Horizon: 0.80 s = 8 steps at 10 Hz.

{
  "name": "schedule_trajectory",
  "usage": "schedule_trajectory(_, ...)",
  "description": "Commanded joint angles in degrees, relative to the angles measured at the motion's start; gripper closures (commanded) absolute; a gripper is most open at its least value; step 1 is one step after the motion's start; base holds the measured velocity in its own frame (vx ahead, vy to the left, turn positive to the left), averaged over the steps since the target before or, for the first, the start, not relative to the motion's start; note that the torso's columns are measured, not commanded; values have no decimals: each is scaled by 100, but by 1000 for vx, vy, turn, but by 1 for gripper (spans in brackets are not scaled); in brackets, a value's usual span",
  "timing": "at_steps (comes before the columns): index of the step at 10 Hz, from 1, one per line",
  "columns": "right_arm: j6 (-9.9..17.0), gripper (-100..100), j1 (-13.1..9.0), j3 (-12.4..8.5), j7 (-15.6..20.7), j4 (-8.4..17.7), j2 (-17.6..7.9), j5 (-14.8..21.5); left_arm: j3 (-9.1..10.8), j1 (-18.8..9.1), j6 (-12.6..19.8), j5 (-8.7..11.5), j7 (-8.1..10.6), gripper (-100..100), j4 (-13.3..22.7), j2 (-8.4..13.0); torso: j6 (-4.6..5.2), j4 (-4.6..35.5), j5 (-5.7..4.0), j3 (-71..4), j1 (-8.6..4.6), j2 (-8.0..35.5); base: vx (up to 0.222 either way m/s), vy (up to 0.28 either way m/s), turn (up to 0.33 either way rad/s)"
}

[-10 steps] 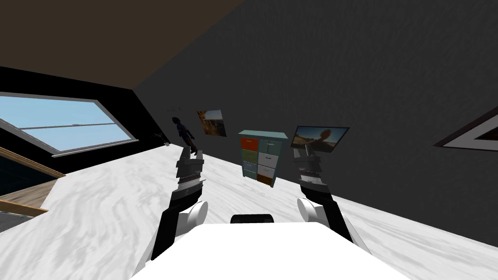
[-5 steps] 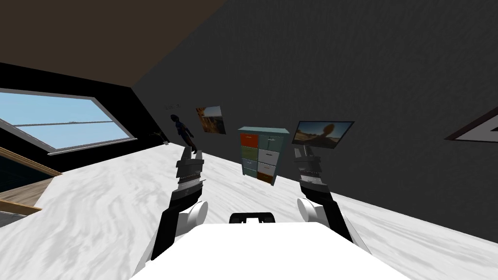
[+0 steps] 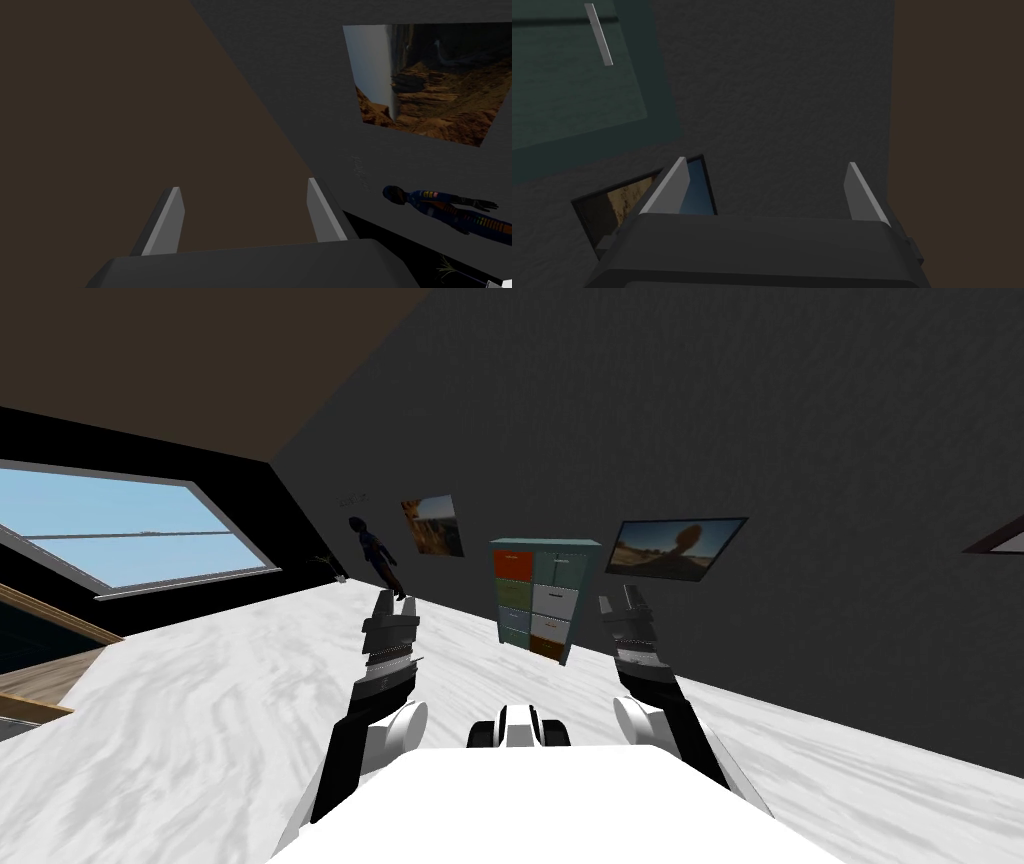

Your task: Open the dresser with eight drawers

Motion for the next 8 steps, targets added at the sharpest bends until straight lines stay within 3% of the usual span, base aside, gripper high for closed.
schedule_trajectory(1,198,-100,-47,24,156,110,-383,316,0,0,0,0,0,0,0,0,0,16,1,-27,1,13,35,23,52)
schedule_trajectory(4,543,-100,-129,69,433,321,-651,851,0,0,0,0,0,0,0,0,0,23,0,-32,-1,19,53,30,64)
schedule_trajectory(8,833,-100,-197,107,666,491,-755,1390,0,0,0,0,0,0,0,0,0,25,-1,-28,0,25,39,26,49)
